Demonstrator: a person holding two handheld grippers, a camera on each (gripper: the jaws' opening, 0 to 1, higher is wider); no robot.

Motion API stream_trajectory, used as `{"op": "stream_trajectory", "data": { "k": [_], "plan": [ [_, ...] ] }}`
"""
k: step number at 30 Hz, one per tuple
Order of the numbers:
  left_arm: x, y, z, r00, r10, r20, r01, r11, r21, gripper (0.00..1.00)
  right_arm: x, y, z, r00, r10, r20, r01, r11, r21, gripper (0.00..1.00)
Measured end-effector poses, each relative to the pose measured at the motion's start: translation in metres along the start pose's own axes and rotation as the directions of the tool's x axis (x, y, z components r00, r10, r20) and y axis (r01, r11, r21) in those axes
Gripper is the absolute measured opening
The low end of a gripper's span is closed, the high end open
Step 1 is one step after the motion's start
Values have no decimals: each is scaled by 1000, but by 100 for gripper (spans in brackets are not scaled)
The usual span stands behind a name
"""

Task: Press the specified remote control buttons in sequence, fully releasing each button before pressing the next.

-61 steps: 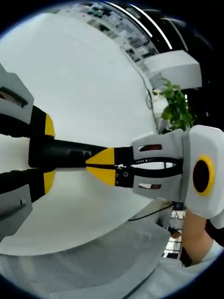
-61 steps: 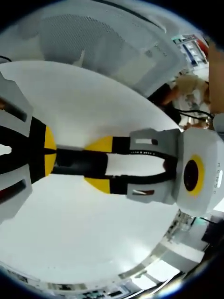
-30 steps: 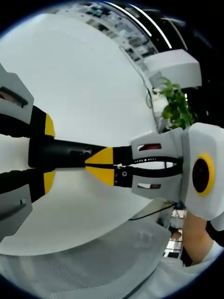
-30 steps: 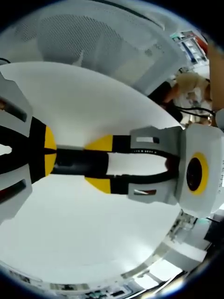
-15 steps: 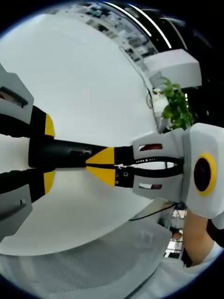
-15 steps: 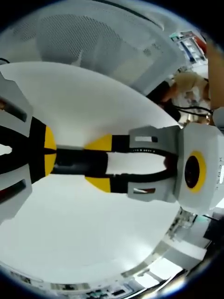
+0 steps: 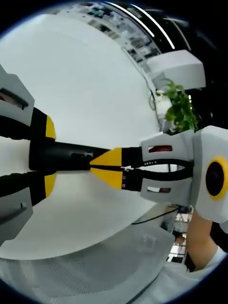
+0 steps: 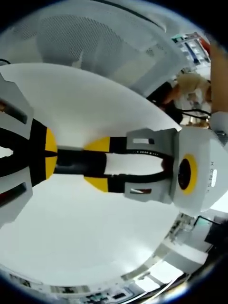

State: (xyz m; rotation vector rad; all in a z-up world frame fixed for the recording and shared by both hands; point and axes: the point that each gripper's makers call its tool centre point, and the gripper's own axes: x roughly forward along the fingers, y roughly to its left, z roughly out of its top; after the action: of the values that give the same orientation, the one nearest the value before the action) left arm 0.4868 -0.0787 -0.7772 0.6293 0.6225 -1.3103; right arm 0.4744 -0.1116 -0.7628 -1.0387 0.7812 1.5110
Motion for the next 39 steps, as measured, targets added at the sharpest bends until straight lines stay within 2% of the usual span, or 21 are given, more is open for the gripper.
{"op": "stream_trajectory", "data": {
  "k": [24,39],
  "plan": [
    [1,0,1,1000,-1,-2,1,1000,-4,24,-15,-8,8,999,-39,14,39,999,-19,0],
    [1,0,0,1000,-3,6,3,1000,-4,24,-9,-11,7,999,-33,2,33,999,-36,0]
  ]
}}
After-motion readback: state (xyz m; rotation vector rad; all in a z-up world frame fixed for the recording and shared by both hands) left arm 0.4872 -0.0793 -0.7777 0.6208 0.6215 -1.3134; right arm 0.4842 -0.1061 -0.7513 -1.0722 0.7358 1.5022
